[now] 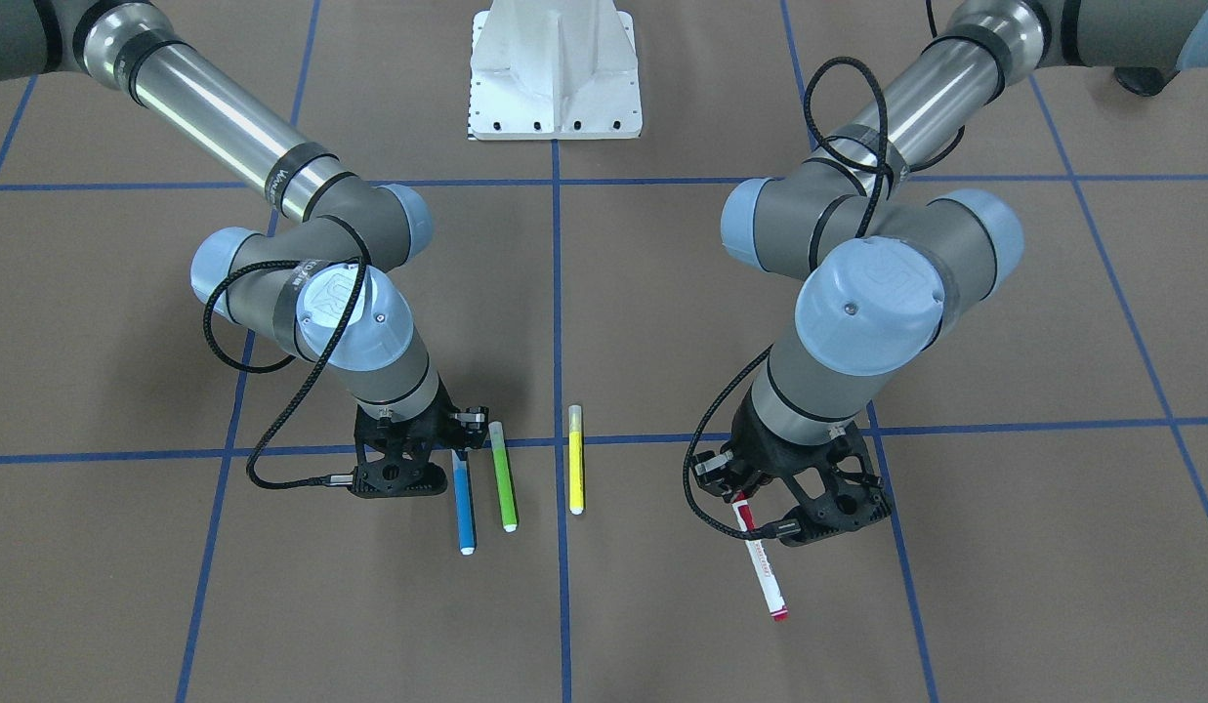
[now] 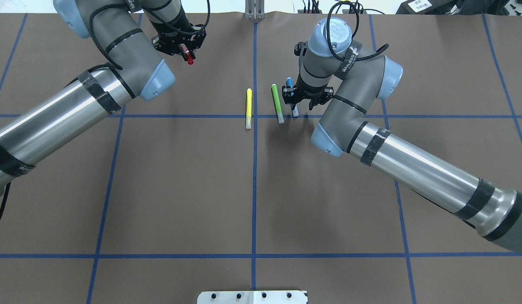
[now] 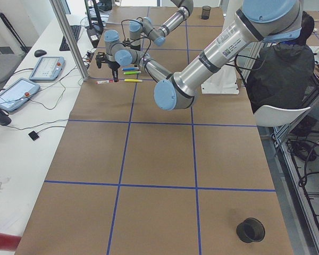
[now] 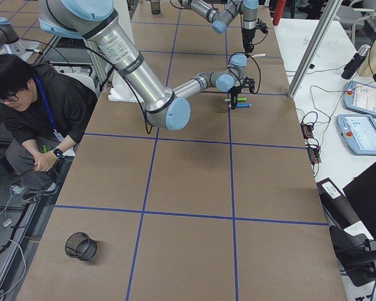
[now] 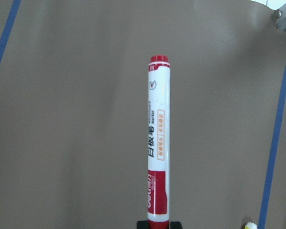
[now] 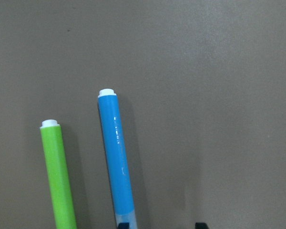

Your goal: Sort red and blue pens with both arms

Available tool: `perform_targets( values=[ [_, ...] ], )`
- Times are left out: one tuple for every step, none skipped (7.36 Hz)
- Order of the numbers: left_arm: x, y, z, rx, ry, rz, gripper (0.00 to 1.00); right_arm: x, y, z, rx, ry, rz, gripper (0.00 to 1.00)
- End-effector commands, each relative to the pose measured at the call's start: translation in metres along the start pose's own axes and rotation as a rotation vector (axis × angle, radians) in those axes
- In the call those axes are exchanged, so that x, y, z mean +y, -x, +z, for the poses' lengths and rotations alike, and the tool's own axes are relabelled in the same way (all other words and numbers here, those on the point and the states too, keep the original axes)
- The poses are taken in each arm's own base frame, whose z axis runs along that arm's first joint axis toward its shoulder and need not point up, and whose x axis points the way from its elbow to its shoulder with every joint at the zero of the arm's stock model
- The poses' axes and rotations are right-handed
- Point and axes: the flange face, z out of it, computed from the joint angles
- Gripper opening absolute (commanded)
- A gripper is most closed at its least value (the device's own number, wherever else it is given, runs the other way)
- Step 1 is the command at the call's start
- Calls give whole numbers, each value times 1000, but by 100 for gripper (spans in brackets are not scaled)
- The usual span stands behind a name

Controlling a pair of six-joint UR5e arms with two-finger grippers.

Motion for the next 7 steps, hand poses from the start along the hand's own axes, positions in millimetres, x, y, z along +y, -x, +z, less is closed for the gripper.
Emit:
perform_targets(
  values=[
    [-1, 1, -1, 1, -2, -1, 0, 4, 13, 7, 4, 13, -77, 57],
    [0, 1, -3, 5, -4, 1, 0, 2, 10, 13, 14, 20, -89, 55],
    [-2, 2, -5, 5, -6, 0, 0, 2, 7, 17, 21, 24, -92, 54],
    [-4, 3, -6, 6, -7, -2, 0, 2, 6, 18, 23, 26, -88, 50],
    [-3, 2, -8, 9, -9, 1, 0, 1, 9, 16, 21, 24, -88, 48],
    [-3, 3, -11, 16, 0, -1, 0, 2, 11, 16, 20, 25, -89, 44],
    [-3, 3, -11, 18, 0, 0, 0, 4, 12, 19, 21, 29, -90, 44]
  ],
)
